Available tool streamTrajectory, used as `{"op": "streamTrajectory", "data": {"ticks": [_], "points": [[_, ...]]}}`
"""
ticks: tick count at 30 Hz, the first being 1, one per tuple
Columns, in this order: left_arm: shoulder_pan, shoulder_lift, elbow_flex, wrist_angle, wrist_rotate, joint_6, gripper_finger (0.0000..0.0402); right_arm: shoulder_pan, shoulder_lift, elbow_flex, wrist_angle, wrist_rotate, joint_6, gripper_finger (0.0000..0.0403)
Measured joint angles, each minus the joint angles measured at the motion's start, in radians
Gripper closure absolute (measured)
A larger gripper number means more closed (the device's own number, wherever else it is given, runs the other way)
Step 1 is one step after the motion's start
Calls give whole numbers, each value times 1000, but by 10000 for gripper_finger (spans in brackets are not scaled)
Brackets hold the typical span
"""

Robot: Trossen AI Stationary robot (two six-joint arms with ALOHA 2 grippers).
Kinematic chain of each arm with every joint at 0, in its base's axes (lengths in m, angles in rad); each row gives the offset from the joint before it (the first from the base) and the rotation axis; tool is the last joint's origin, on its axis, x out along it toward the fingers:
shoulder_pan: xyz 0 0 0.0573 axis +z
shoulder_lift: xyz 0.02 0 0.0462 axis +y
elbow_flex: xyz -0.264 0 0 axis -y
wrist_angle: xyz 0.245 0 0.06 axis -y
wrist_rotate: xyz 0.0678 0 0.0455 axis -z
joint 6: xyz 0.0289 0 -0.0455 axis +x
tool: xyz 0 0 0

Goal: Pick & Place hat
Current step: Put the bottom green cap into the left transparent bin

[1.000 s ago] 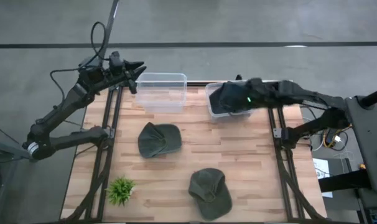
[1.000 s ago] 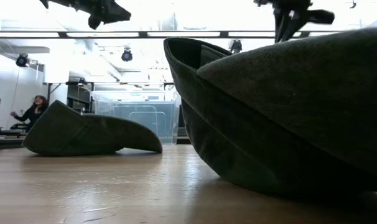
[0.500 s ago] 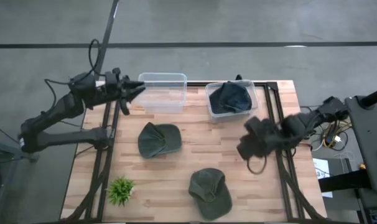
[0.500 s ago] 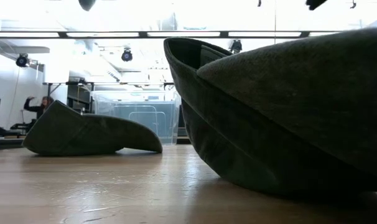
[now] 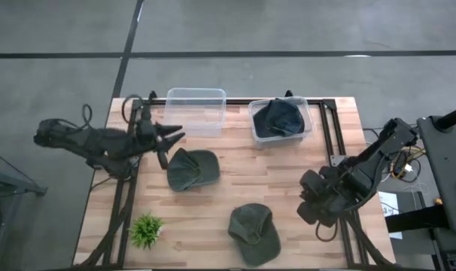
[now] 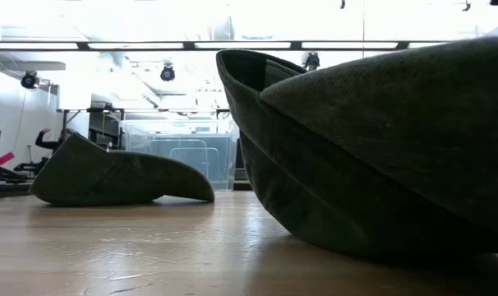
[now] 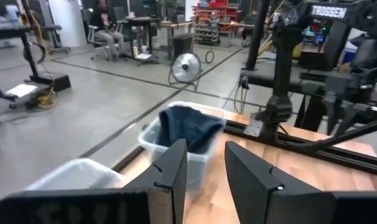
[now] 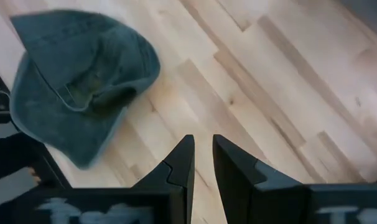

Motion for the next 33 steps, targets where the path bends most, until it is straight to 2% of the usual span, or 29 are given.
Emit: {"op": "streamTrajectory", "data": {"ticks": [2,9,16,20,27,33], "points": [[-56,25,0,0,-43,-50,299,-1,9,-1,2,-22,0,349],[-149,135,-2,-16,-46,-248,299,-1,32,-12,113,-41,-8,349],[-163,209,-2,-80,31,-434,299,-1,83,-37,225,-113,11,349],[-173,218,-3,-120,92,-491,299,-8,135,-38,240,-144,38,349],[-212,190,-3,-233,95,-619,299,-48,218,-38,311,-197,21,347],[-247,177,-2,-321,96,-687,299,-80,272,-38,348,-197,18,306]]}}
